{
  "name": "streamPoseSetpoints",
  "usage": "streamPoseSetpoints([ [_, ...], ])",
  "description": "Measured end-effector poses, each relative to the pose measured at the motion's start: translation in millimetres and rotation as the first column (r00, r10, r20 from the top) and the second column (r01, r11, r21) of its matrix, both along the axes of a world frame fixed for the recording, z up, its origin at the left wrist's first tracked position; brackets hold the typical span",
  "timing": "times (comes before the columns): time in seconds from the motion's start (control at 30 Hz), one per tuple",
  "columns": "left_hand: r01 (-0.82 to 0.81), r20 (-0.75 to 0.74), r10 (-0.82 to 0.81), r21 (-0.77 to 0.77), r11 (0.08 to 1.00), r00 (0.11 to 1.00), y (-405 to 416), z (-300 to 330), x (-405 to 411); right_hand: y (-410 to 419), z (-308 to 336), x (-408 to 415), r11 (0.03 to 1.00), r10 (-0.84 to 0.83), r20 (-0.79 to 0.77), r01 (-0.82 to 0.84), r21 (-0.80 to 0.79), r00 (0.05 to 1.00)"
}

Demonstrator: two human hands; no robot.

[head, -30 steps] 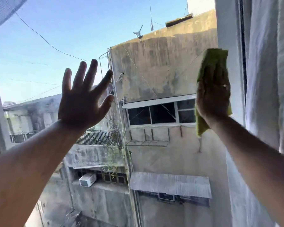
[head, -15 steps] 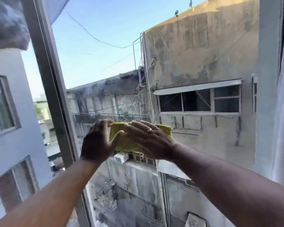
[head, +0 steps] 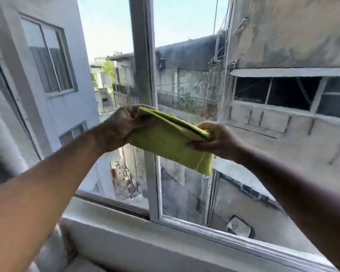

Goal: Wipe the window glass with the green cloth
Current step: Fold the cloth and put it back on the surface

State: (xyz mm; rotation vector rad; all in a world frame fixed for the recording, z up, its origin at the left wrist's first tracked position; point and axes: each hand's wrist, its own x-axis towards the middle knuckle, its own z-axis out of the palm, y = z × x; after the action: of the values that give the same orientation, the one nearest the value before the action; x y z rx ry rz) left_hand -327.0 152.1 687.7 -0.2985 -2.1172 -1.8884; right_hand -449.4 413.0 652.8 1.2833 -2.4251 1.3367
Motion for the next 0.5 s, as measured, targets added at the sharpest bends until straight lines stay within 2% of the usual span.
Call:
streamPoseSetpoints([
  [0.03,-0.065,0.069,0.062,0.044,0.997,0.996,-27,-21,15,-22,-18,8,0.994,0.111,0.214,-0.106,-0.035,0.97],
  [0.1,-0.236,0.209,0.209,0.114,0.965,0.955,-81,-81,52,-82,-72,30,0.967,0.248,0.529,-0.242,-0.081,0.811],
  [0.17,-0.393,0.354,0.316,0.172,0.903,0.88,-126,-156,90,-142,-145,58,0.953,0.278,0.726,-0.276,-0.125,0.629],
  [0.23,-0.533,0.521,0.382,0.173,0.828,0.763,-159,-240,128,-187,-225,89,0.962,0.223,0.858,-0.249,-0.116,0.462],
  [0.33,-0.697,0.733,0.424,0.095,0.711,0.532,-191,-390,205,-236,-362,147,0.956,0.007,0.946,-0.279,0.089,0.325],
  [0.4,-0.768,0.841,0.397,0.033,0.64,0.367,-194,-485,254,-250,-450,186,0.936,-0.145,0.949,-0.272,0.223,0.281],
  [0.5,-0.815,0.92,0.331,-0.024,0.579,0.208,-187,-611,310,-260,-573,239,0.882,-0.338,0.903,-0.246,0.402,0.265],
])
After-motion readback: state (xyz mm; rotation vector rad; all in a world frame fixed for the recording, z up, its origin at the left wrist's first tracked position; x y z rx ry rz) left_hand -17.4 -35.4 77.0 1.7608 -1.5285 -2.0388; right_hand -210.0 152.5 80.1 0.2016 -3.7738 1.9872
